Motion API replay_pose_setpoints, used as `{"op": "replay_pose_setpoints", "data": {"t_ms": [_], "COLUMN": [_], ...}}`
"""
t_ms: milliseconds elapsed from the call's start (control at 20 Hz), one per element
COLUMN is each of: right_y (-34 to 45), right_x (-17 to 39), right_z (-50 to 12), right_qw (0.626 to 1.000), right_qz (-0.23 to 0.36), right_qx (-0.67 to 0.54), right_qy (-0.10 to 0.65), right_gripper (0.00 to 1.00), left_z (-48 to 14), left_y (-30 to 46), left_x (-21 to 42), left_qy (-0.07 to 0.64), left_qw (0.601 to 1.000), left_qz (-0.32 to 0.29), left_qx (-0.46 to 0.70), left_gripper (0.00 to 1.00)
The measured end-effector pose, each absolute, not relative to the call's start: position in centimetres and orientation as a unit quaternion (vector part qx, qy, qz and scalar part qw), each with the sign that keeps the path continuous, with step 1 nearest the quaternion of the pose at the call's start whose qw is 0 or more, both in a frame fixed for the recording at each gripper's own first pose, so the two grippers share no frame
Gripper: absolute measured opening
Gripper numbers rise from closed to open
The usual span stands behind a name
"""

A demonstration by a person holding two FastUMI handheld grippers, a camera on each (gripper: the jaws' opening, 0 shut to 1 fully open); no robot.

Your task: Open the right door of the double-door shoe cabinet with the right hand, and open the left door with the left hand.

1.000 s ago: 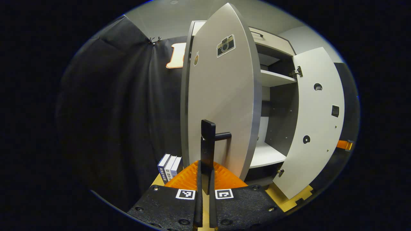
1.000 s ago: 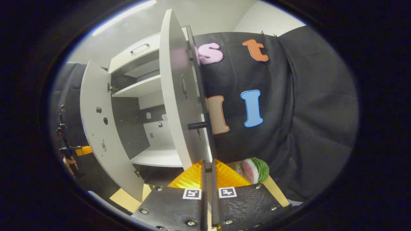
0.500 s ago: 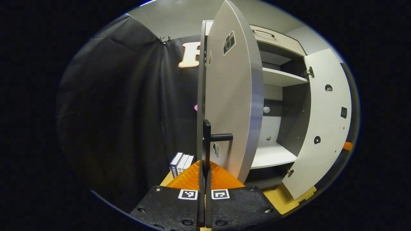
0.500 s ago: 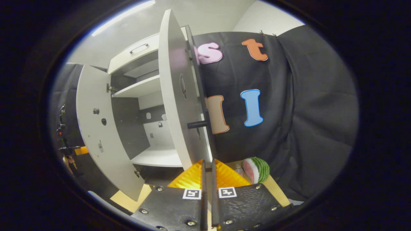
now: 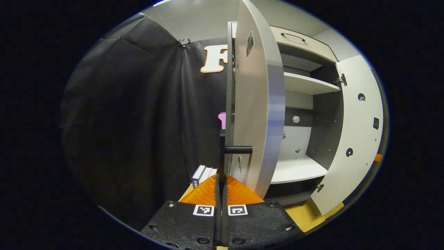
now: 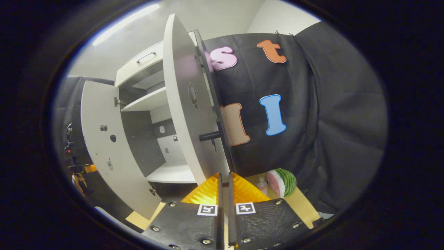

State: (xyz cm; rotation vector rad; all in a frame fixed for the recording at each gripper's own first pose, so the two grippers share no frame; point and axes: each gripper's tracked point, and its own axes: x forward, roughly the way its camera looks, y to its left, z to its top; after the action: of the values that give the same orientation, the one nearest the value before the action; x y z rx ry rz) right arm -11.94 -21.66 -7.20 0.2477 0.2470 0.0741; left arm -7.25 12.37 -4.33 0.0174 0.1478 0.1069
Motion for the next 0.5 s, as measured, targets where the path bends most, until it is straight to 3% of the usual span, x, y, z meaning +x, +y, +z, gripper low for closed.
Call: {"op": "replay_pose_setpoints", "data": {"t_ms": [500], "right_y": [-21.6], "right_x": [-12.0], "right_z": [-7.2], "right_qw": [0.983], "right_qz": [0.036], "right_qx": [0.131], "right_qy": [0.122], "right_gripper": [0.05], "left_z": [-4.2], "left_y": [14.0], "left_x": [-7.1], "left_qy": [0.072], "left_qw": [0.997], "left_qz": [0.022], "left_qx": [0.005], "left_gripper": [0.01]}}
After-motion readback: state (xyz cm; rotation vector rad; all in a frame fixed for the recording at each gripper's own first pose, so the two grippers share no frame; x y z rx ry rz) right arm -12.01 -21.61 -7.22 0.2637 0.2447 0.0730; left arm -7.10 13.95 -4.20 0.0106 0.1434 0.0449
